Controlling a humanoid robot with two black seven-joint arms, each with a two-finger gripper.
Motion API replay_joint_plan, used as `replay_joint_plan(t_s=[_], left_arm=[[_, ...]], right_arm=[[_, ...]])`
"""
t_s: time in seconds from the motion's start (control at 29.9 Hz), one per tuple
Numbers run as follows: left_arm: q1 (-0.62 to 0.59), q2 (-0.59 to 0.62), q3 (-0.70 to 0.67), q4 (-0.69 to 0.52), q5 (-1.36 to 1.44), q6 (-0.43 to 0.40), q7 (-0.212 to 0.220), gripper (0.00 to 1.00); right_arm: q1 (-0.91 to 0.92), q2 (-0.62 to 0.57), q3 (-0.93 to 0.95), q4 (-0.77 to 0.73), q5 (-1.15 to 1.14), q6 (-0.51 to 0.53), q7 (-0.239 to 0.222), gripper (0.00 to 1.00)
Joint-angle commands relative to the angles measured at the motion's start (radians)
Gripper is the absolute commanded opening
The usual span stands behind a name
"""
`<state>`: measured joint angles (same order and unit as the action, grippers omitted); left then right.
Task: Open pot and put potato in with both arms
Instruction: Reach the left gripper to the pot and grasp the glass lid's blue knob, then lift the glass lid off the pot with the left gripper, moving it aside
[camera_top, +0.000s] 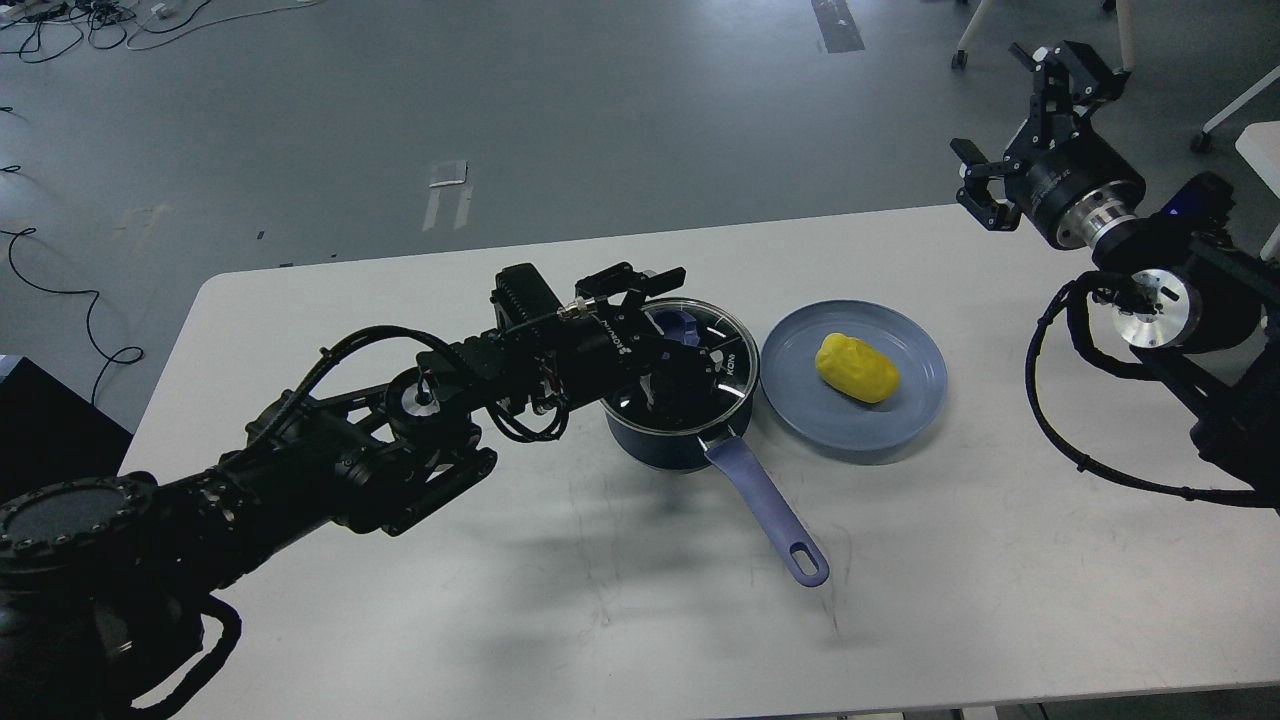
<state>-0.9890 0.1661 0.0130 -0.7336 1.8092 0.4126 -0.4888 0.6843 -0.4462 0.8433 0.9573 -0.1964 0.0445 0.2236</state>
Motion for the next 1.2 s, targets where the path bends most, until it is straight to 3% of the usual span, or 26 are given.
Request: replay_joint_plan(t_s=[0.0,0.47,0.53,0.57,0.67,0.84,1.17], left_arm=[[0.016,0.001,0.002,0.032,-0.001,0.0,0.0,0.98],[0.039,0.006,0.002,0.062,-0.011,0.0,0.0,0.96],[0.041,0.006,0.001,0.059,-0.014,0.0,0.0,0.87],[0.039,0.007,0.001,0.057,-0.014,0.0,0.0,0.69],[0.038,0.01,0.002,0.059,-0.016,0.0,0.0,0.52],[0.041,0.012,0.004,0.059,-0.011,0.0,0.0,0.45],[0.041,0.018,0.065,0.053,-0.013,0.04,0.0,0.44]], right_arm=[[-0.003,0.0,0.002,0.0,0.0,0.0,0.0,1.0],[-0.019,0.0,0.014,0.0,-0.002,-0.018,0.002,1.0],[-0.02,0.0,0.014,0.0,0.0,-0.018,0.002,1.0],[-0.026,0.0,0.014,0.0,-0.002,-0.018,0.002,1.0],[-0.034,0.0,0.014,0.0,-0.002,-0.018,0.002,1.0],[-0.034,-0.002,0.014,-0.002,-0.002,-0.02,0.002,1.0],[-0.04,0.0,0.013,-0.002,-0.002,-0.032,0.002,1.0]])
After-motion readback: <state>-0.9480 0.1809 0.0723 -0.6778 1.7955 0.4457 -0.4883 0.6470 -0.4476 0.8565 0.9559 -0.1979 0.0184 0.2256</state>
